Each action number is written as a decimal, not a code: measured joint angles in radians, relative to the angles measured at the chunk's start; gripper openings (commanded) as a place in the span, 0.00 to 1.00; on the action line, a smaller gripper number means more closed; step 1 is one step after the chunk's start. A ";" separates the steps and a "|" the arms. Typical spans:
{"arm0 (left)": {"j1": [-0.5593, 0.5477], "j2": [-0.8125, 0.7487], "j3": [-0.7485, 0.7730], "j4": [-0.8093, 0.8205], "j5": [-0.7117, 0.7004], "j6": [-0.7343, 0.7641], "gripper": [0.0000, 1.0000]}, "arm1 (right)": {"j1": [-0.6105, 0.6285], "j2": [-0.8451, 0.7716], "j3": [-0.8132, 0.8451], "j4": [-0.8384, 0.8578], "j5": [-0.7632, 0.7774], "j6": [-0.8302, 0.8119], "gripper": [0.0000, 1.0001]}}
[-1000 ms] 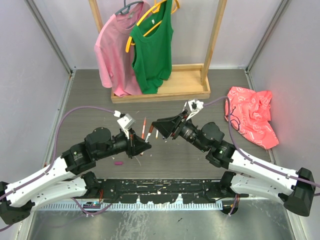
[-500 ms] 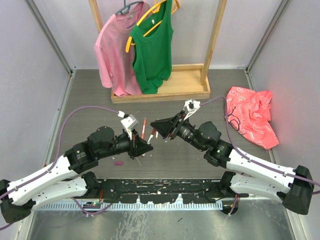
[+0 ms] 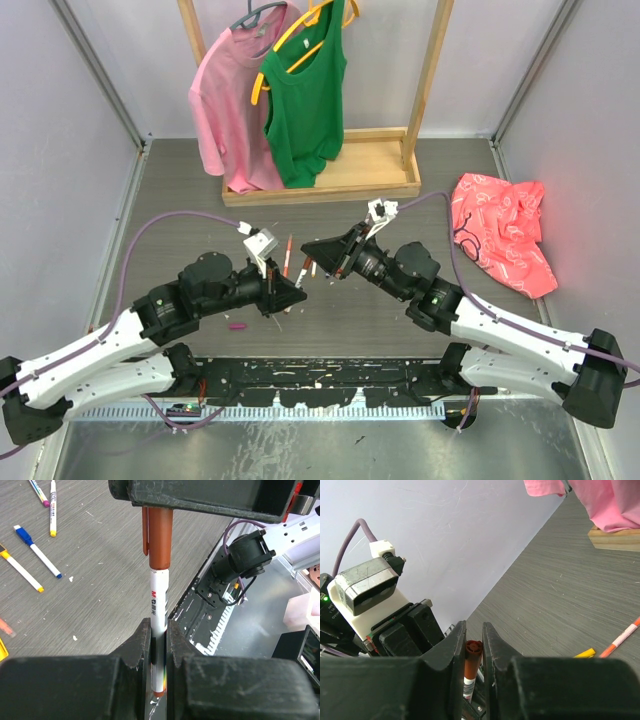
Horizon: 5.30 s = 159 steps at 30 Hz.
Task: Insert the pens into the pen caps
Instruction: Press the pen cap onto the pen, then place the pen at the center of the board.
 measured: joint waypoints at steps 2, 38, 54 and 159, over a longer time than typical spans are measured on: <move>0.000 0.002 0.000 0.000 -0.007 -0.011 0.00 | -0.001 0.002 0.000 0.000 -0.001 -0.002 0.00; -0.051 0.074 0.109 -0.368 0.031 -0.051 0.00 | 0.432 0.151 -0.142 0.235 0.605 0.107 0.00; -0.056 0.022 0.162 -0.547 0.037 0.007 0.00 | 0.546 0.185 -0.120 0.162 0.776 0.191 0.00; 0.484 0.986 0.373 -0.298 -0.234 0.011 0.02 | -0.089 -0.285 -0.298 -0.734 0.161 0.113 0.86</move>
